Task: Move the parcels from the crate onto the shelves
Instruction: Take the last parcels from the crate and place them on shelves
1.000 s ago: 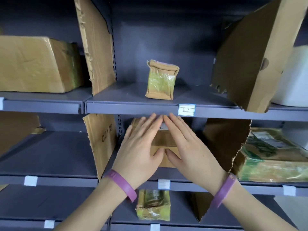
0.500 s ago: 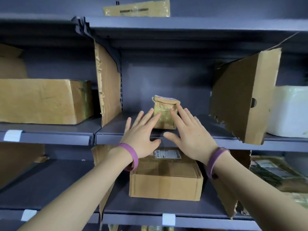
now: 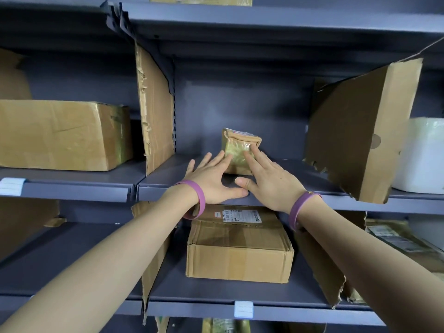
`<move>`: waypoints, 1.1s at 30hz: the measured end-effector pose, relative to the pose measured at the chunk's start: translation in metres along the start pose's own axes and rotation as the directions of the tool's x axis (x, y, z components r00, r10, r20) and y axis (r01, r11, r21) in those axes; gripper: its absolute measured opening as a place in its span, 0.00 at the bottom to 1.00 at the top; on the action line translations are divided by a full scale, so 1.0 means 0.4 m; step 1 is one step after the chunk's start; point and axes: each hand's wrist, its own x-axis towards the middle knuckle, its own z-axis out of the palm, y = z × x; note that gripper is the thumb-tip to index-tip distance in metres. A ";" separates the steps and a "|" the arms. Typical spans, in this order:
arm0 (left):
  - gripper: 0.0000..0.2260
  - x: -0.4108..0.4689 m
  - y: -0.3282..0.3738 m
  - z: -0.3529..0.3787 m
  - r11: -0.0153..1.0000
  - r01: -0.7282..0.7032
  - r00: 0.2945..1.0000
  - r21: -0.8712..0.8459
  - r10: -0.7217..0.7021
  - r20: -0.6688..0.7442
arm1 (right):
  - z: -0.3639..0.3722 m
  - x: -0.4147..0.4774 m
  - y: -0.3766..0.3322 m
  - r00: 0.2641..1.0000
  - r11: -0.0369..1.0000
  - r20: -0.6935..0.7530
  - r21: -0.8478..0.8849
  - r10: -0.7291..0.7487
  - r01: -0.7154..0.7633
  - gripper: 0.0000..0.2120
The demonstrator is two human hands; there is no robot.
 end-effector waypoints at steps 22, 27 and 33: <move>0.31 -0.331 0.018 0.201 0.916 -0.179 0.915 -0.359 0.021 -0.402 | 0.167 -0.304 -0.053 0.968 0.949 -0.201 0.246 -0.150 0.198 0.28; 0.28 -0.442 0.005 0.347 0.856 -0.093 0.942 -0.508 -0.090 -0.324 | 0.326 -0.447 -0.054 0.983 0.922 -0.122 0.346 -0.139 0.173 0.27; 0.26 -0.551 -0.028 0.554 0.843 0.046 0.982 -0.536 -0.136 -0.130 | 0.517 -0.581 -0.072 0.991 0.915 0.051 0.392 -0.126 0.096 0.27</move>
